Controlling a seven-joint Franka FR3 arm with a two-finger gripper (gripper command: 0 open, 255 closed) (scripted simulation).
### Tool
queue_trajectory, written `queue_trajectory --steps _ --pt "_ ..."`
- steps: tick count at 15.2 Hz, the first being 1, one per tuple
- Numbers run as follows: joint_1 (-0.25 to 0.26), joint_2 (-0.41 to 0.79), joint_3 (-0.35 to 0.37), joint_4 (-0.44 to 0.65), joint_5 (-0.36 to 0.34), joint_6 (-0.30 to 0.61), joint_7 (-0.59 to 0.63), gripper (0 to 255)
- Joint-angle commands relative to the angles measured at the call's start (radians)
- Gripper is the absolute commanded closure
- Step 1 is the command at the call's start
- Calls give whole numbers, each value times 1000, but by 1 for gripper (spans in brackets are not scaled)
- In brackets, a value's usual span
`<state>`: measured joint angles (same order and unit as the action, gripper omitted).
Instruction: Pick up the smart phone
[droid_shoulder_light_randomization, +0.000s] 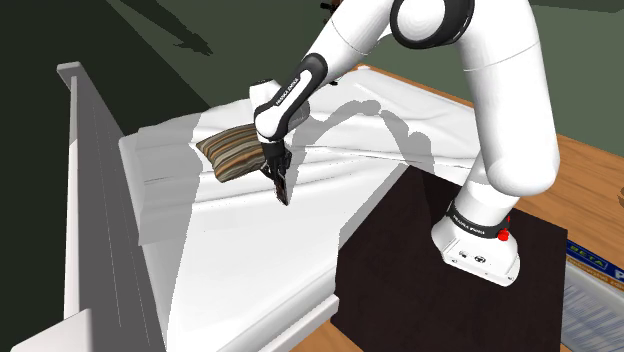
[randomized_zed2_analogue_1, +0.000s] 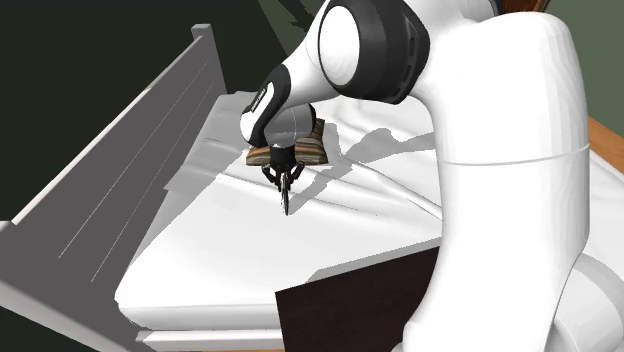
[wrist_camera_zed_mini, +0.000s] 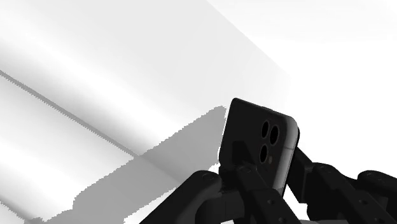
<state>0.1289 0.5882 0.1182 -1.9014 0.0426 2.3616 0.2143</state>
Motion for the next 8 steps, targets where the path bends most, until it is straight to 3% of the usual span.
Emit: queue_trajectory --steps 1,8 --pt "0 1 0 -1 0 0 0 255" --pt "-2 -41 3 -5 3 -38 1 255"
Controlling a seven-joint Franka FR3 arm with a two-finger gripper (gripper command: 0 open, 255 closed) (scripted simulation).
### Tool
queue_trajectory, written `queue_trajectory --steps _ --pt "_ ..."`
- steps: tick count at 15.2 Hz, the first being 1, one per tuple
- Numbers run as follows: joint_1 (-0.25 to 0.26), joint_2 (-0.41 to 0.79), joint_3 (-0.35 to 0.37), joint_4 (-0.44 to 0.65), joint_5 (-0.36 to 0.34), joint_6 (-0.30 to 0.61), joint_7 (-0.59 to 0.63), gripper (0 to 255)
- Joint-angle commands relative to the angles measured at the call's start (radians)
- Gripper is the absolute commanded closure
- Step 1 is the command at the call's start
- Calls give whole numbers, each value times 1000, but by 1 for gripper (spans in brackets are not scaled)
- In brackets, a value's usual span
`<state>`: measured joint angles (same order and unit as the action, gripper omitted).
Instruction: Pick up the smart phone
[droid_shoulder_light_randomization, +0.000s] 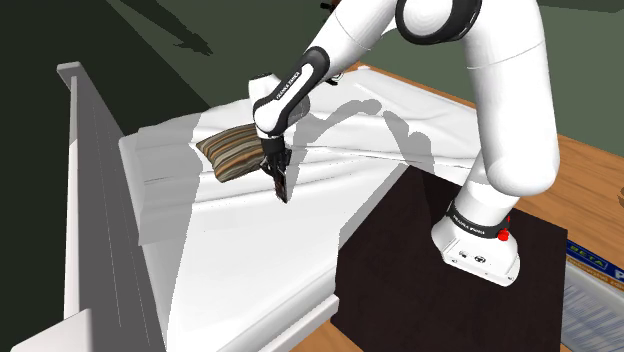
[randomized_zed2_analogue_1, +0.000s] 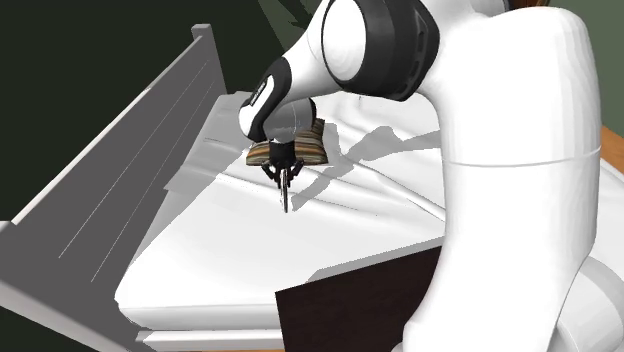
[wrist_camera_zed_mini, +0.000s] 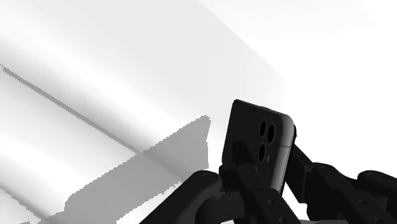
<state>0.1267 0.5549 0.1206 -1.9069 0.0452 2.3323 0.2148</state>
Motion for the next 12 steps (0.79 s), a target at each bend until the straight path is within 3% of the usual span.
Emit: queue_trajectory --steps 1,12 --pt "-1 -18 1 0 1 -18 1 255" --pt "-6 -113 6 7 8 -120 4 255"
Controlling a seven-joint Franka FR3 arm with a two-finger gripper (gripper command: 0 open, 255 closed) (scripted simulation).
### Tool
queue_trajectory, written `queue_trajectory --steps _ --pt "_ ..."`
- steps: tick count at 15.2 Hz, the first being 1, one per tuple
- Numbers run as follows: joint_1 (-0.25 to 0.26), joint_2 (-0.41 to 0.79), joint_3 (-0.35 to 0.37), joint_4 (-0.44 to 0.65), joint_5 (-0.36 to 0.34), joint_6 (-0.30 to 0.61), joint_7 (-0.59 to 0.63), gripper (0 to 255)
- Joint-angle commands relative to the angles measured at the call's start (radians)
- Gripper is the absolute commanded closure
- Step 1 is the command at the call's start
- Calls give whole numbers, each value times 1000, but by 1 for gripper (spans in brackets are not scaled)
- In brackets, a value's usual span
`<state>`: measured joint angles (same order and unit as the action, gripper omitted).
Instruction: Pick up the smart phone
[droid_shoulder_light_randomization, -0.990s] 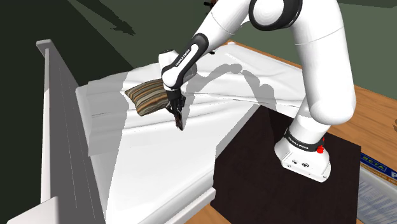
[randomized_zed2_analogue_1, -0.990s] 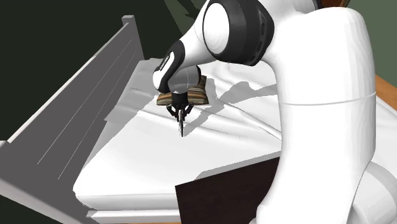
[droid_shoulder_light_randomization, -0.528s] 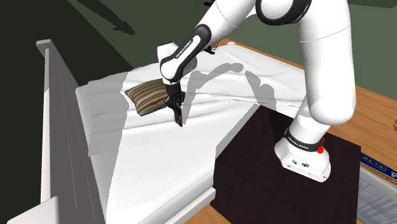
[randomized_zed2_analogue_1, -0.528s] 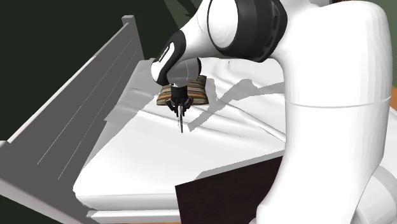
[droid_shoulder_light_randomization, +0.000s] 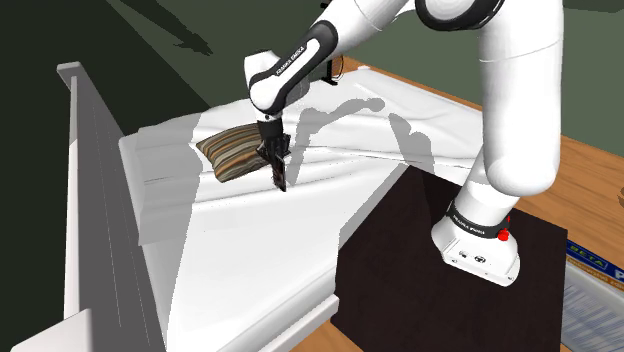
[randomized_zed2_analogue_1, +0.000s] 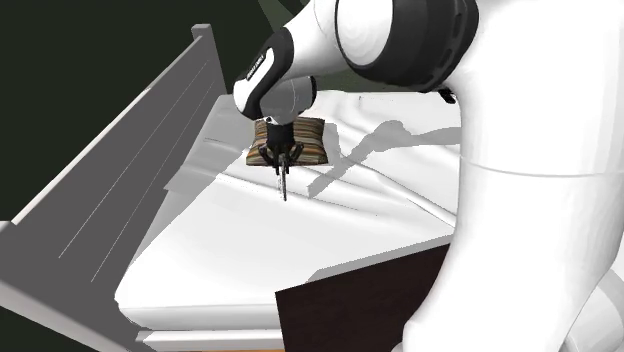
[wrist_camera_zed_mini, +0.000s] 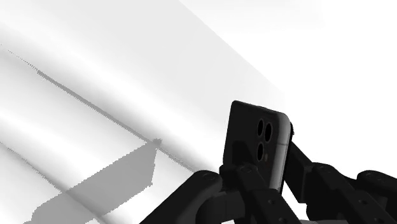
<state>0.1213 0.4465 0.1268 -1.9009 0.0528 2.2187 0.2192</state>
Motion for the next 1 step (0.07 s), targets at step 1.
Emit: queue_trajectory --steps 1 --pt "-1 -4 0 1 0 -6 0 255"
